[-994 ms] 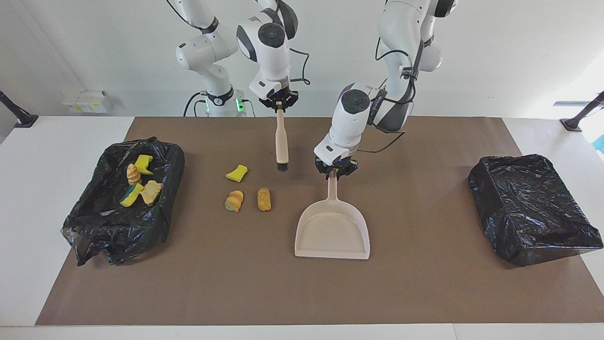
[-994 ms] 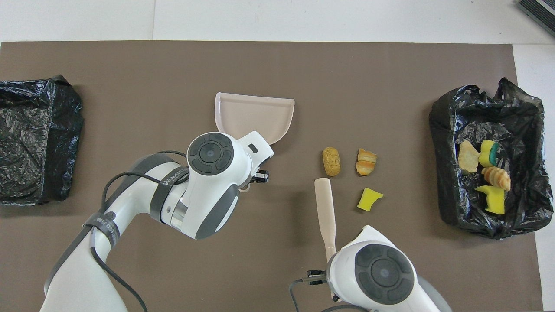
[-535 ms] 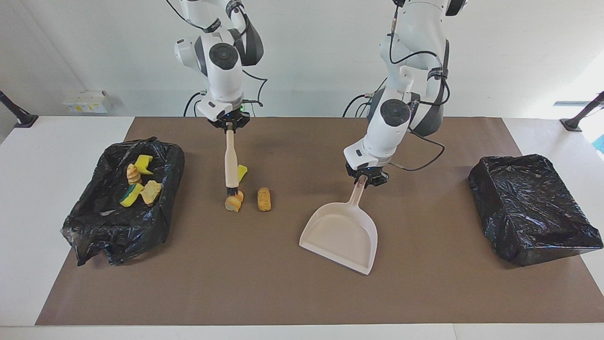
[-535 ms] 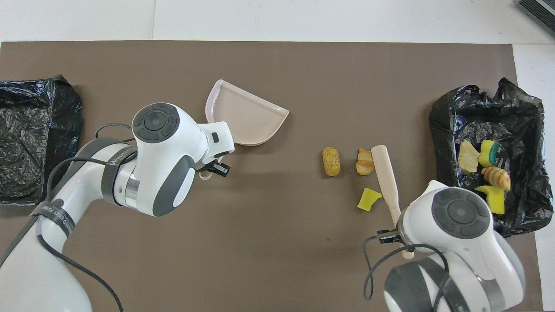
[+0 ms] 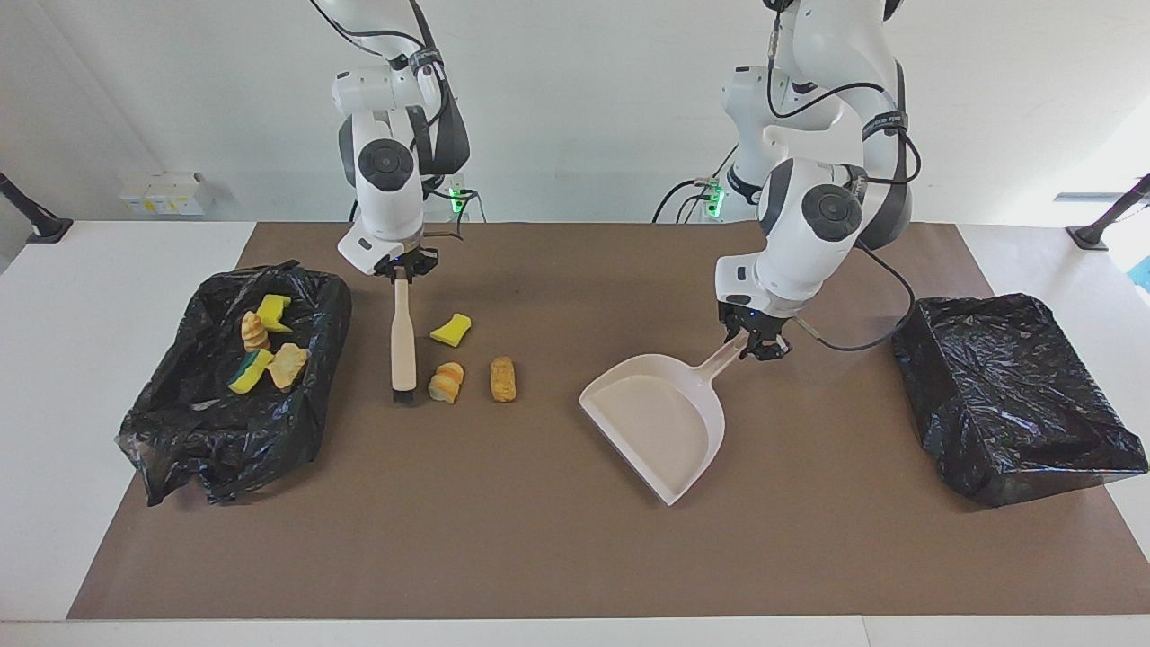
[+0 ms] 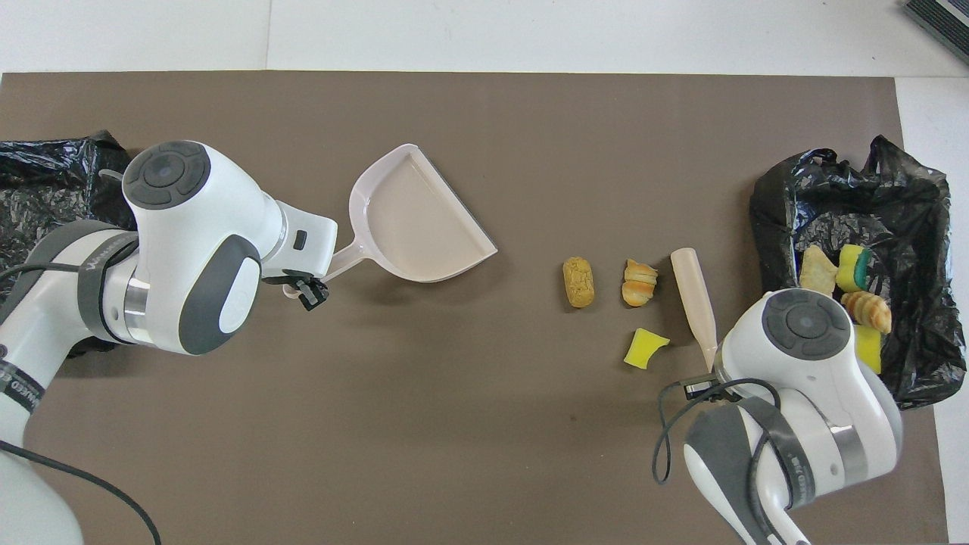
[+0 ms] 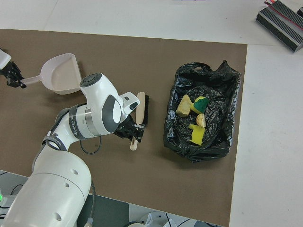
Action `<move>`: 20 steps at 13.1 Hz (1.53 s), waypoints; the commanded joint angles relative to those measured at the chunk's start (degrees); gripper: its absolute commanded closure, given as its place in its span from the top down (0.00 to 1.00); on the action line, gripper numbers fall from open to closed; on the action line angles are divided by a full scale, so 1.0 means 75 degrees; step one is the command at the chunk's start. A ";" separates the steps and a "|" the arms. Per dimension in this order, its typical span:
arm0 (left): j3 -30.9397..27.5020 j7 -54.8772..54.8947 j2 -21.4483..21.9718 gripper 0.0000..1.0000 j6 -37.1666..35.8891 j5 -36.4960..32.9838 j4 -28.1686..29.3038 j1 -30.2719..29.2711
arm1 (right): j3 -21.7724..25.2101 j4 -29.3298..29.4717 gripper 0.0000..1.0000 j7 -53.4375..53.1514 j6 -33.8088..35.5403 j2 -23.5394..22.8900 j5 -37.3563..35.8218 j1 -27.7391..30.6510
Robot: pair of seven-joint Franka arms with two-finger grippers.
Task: Sweep and dump trash in bin
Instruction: 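Lift the brush with the right gripper while the left gripper positions the dustpan, then sweep the bread pieces into the dustpan with the right gripper's brush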
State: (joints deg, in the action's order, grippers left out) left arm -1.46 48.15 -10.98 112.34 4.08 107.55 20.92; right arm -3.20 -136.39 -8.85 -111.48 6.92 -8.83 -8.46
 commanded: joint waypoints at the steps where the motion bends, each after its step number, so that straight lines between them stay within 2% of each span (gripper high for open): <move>1: 0.0078 0.0436 0.0291 0.00 -0.0236 -0.0868 0.0143 0.0337 | -0.0124 -0.0026 0.00 -0.0108 -0.0008 0.0027 0.0728 -0.0020; 3: 0.0067 0.0436 0.0385 0.00 -0.0342 -0.1001 0.0272 0.0666 | -0.0124 -0.0014 0.00 -0.0470 -0.0089 -0.0230 0.1467 -0.0359; 6: 0.0066 0.0412 0.0269 0.00 -0.0471 -0.1493 0.0296 0.1171 | -0.0136 0.0056 0.00 -0.0975 -0.0077 -0.0231 0.2183 -0.0934; 9: 0.0078 0.0424 0.0362 0.00 -0.0413 -0.1587 0.0565 0.1183 | -0.0125 0.0254 0.00 -0.1139 -0.0101 -0.0324 0.3331 -0.1250; 12: 0.0090 0.0832 0.0409 0.00 -0.0296 -0.1587 0.0729 0.1194 | -0.0136 0.0325 0.00 -0.1631 -0.0428 -0.0371 0.3894 -0.1695; 14: 0.0090 0.0858 0.0444 0.00 -0.0178 -0.1587 0.0788 0.1183 | -0.0136 0.0454 0.00 -0.1655 -0.0522 -0.0441 0.4619 -0.1755; 16: 0.0090 0.0940 0.0305 0.00 0.0055 -0.1587 0.0788 0.1194 | -0.0136 0.0548 0.00 -0.1807 -0.0628 -0.0488 0.4997 -0.1977; 19: 0.0090 0.1161 0.0292 0.00 0.0406 -0.1587 0.0870 0.1218 | -0.0148 0.0595 0.00 -0.1726 -0.0663 -0.0477 0.6073 -0.2071; 20: 0.0101 0.1429 0.0280 0.00 0.0698 -0.1587 0.0894 0.1218 | -0.0159 0.0676 0.00 -0.1795 -0.0652 -0.0477 0.6424 -0.2315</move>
State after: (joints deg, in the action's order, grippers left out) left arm -0.40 56.04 -9.72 113.96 -6.85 112.38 29.43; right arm -4.14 -132.75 -21.16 -115.90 3.85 35.09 -23.93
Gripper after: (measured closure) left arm 0.670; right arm 0.736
